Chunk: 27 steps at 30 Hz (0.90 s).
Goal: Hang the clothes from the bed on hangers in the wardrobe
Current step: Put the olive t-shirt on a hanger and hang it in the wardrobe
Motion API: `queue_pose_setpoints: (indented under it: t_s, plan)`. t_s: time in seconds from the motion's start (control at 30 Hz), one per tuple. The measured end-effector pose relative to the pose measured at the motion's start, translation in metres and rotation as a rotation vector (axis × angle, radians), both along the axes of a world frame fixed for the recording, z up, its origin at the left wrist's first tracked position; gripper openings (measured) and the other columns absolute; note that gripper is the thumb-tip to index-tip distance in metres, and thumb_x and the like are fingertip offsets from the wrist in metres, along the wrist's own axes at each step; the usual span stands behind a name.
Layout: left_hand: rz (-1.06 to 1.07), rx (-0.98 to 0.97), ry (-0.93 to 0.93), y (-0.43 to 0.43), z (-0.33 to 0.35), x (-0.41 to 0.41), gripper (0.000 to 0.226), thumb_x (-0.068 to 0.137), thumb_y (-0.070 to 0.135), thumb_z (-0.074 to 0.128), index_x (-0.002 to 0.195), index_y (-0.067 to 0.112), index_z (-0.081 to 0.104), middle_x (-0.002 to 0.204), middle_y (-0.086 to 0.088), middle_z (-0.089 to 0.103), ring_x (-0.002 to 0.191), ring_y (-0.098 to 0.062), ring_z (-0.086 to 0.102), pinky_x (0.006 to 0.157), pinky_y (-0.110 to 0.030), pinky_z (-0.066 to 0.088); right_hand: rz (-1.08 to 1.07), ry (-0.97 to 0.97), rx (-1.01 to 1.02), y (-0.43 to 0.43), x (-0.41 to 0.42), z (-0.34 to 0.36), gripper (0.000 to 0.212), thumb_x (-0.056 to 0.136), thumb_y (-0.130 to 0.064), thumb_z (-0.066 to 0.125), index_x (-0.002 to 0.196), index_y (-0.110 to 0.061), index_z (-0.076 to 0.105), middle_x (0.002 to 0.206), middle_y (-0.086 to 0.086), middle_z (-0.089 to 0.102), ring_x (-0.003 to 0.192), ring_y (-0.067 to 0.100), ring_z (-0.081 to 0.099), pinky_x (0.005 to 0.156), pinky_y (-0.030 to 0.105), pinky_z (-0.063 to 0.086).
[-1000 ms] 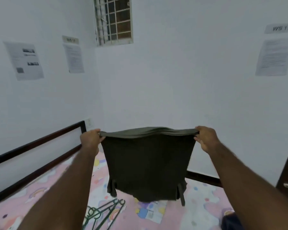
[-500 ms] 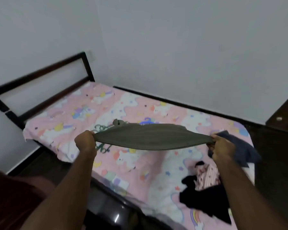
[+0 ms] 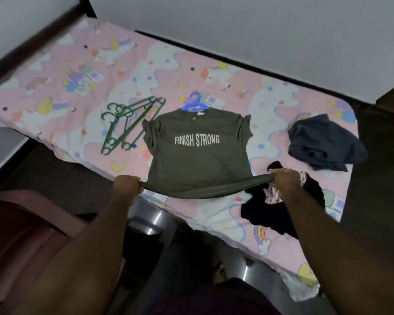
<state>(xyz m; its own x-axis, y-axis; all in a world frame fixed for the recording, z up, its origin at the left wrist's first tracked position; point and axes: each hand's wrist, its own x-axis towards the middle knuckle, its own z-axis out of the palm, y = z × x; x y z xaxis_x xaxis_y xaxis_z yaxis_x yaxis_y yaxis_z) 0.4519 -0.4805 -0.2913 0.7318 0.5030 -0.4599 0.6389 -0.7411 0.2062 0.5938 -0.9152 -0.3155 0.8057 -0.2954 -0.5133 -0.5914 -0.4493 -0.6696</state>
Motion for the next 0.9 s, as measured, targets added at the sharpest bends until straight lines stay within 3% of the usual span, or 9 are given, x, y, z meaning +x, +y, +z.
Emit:
queue_pose_setpoints:
  t_s: [0.1, 0.2, 0.3, 0.37, 0.43, 0.5, 0.57, 0.77, 0.9]
  plan:
    - [0.04, -0.044, 0.087, 0.015, -0.027, 0.002, 0.032, 0.097, 0.032, 0.051, 0.12, 0.015, 0.063, 0.119, -0.002, 0.067, 0.112, -0.019, 0.062, 0.091, -0.026, 0.045, 0.173, 0.069, -0.223, 0.003, 0.016, -0.032, 0.027, 0.091, -0.012, 0.06, 0.117, -0.008, 0.066, 0.118, 0.012, 0.066, 0.115, 0.029, 0.061, 0.097, 0.033, 0.046]
    - [0.248, -0.143, 0.094, 0.029, -0.046, 0.014, 0.028, 0.094, 0.023, 0.057, 0.117, 0.01, 0.065, 0.115, -0.007, 0.068, 0.097, -0.018, 0.065, 0.079, -0.024, 0.051, 0.32, 0.124, -0.291, 0.035, 0.028, -0.046, 0.022, 0.052, 0.006, 0.086, 0.067, 0.002, 0.069, 0.07, 0.022, 0.067, 0.067, 0.034, 0.069, 0.06, 0.034, 0.056]
    - [0.403, -0.276, 0.027, 0.039, -0.075, 0.037, 0.017, 0.083, 0.012, 0.058, 0.093, 0.003, 0.069, 0.089, -0.015, 0.07, 0.089, -0.03, 0.07, 0.081, -0.039, 0.059, 0.473, 0.241, -0.312, 0.053, 0.056, -0.071, 0.02, 0.05, 0.004, 0.085, 0.059, 0.0, 0.068, 0.064, 0.019, 0.066, 0.063, 0.031, 0.069, 0.057, 0.029, 0.053]
    - [0.495, -0.365, -0.022, 0.043, -0.093, 0.052, 0.015, 0.08, 0.011, 0.055, 0.072, 0.007, 0.067, 0.07, -0.013, 0.067, 0.082, -0.036, 0.071, 0.08, -0.049, 0.059, 0.643, 0.2, -0.373, 0.087, 0.06, -0.07, 0.032, 0.03, 0.002, 0.088, 0.043, -0.004, 0.059, 0.046, 0.011, 0.057, 0.044, 0.022, 0.062, 0.043, 0.018, 0.043]
    - [0.406, -0.381, 0.038, 0.046, -0.113, 0.079, 0.017, 0.082, 0.016, 0.056, 0.071, 0.01, 0.068, 0.075, -0.016, 0.07, 0.082, -0.037, 0.071, 0.081, -0.049, 0.059, 0.602, 0.451, -0.374, 0.114, 0.07, -0.075, 0.01, 0.066, -0.001, 0.077, 0.073, 0.003, 0.071, 0.077, 0.018, 0.07, 0.077, 0.03, 0.071, 0.066, 0.026, 0.052]
    - [0.259, -0.374, 0.083, 0.049, -0.13, 0.107, 0.02, 0.086, 0.019, 0.057, 0.086, 0.007, 0.072, 0.092, -0.017, 0.072, 0.091, -0.037, 0.068, 0.089, -0.043, 0.055, 0.573, 0.351, -0.384, 0.141, 0.075, -0.09, 0.023, 0.092, -0.007, 0.051, 0.104, 0.002, 0.069, 0.111, 0.021, 0.067, 0.109, 0.038, 0.062, 0.089, 0.034, 0.048]
    - [0.075, -0.301, 0.107, 0.053, -0.146, 0.137, 0.026, 0.092, 0.02, 0.055, 0.099, 0.001, 0.071, 0.103, -0.019, 0.069, 0.099, -0.039, 0.064, 0.088, -0.033, 0.048, 0.609, 0.314, -0.449, 0.156, 0.09, -0.107, 0.027, 0.095, -0.015, 0.051, 0.112, -0.001, 0.067, 0.114, 0.019, 0.066, 0.111, 0.036, 0.059, 0.09, 0.034, 0.047]
    - [-0.46, -0.074, 0.023, 0.074, -0.192, 0.239, 0.044, 0.096, 0.028, 0.039, 0.113, -0.006, 0.061, 0.107, -0.029, 0.06, 0.099, -0.045, 0.06, 0.084, -0.047, 0.048, 0.772, 0.065, -0.506, 0.21, 0.163, -0.167, 0.035, 0.097, -0.025, 0.052, 0.124, -0.004, 0.059, 0.126, 0.021, 0.06, 0.118, 0.037, 0.054, 0.099, 0.037, 0.039]
    - [-0.634, 0.06, -0.186, 0.092, -0.212, 0.328, 0.042, 0.092, 0.016, 0.051, 0.13, -0.002, 0.046, 0.124, -0.029, 0.049, 0.112, -0.044, 0.049, 0.092, -0.051, 0.04, 0.733, -0.155, -0.489, 0.252, 0.231, -0.192, 0.04, 0.094, -0.032, 0.047, 0.116, -0.001, 0.059, 0.118, 0.023, 0.058, 0.112, 0.039, 0.052, 0.095, 0.042, 0.037]
